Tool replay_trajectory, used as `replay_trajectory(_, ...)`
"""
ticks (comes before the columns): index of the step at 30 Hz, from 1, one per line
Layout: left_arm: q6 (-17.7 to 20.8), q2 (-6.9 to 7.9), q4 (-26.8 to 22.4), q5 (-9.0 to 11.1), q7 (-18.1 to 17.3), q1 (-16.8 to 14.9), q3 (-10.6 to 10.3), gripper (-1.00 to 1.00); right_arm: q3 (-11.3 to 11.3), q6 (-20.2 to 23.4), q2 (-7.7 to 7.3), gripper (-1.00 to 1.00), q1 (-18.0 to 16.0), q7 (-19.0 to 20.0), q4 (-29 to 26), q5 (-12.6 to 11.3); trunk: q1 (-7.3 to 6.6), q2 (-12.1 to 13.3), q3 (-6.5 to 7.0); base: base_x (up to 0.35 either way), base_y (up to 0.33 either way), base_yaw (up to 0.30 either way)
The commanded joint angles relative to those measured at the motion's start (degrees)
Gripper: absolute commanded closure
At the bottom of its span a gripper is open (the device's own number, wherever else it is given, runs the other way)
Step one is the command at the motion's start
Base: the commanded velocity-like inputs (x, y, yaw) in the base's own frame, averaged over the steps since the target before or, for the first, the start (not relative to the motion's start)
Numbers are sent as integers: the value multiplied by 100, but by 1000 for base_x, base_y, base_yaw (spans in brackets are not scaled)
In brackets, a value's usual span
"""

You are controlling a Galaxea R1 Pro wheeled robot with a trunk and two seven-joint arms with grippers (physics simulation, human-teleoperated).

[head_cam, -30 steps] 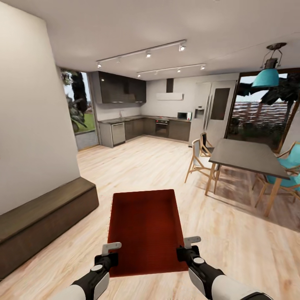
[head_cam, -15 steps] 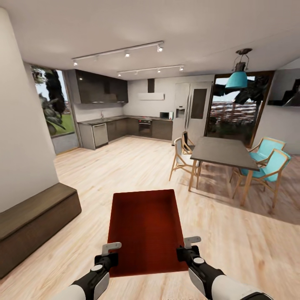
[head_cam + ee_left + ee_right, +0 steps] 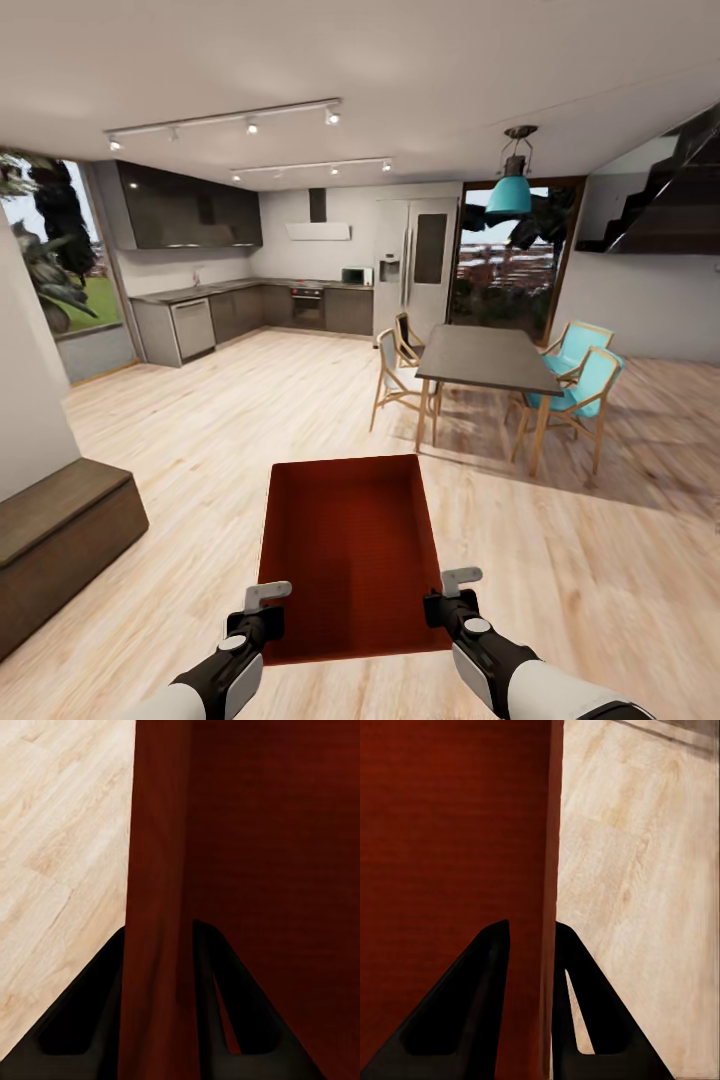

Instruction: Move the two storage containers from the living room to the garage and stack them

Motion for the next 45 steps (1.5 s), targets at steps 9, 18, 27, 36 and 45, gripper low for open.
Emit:
replay_trajectory(9, -27, 0, 16, 322, 177, -5, 375, 100, -355, -52, 5, 100, -6, 9, -438, -1, 1, -8, -10, 0, 0, -281)
replay_trajectory(18, -27, 1, 16, 323, 163, -5, 375, 100, -355, -53, 5, 100, -6, 9, -438, -1, 1, -8, -10, 0, 0, -281)
replay_trajectory(27, -27, 1, 16, 323, 163, -5, 375, 100, -355, -54, 5, 100, -6, 9, -442, -1, 1, -8, -10, 0, 0, -281)
replay_trajectory(36, -27, 2, 16, 323, 163, -5, 375, 100, -355, -54, 5, 100, -6, 9, -441, -1, 1, -8, -10, 0, 0, -281)
replay_trajectory(45, -27, 1, 16, 323, 163, -5, 375, 100, -355, -53, 5, 100, -6, 9, -440, -1, 1, -8, -10, 0, 0, -282)
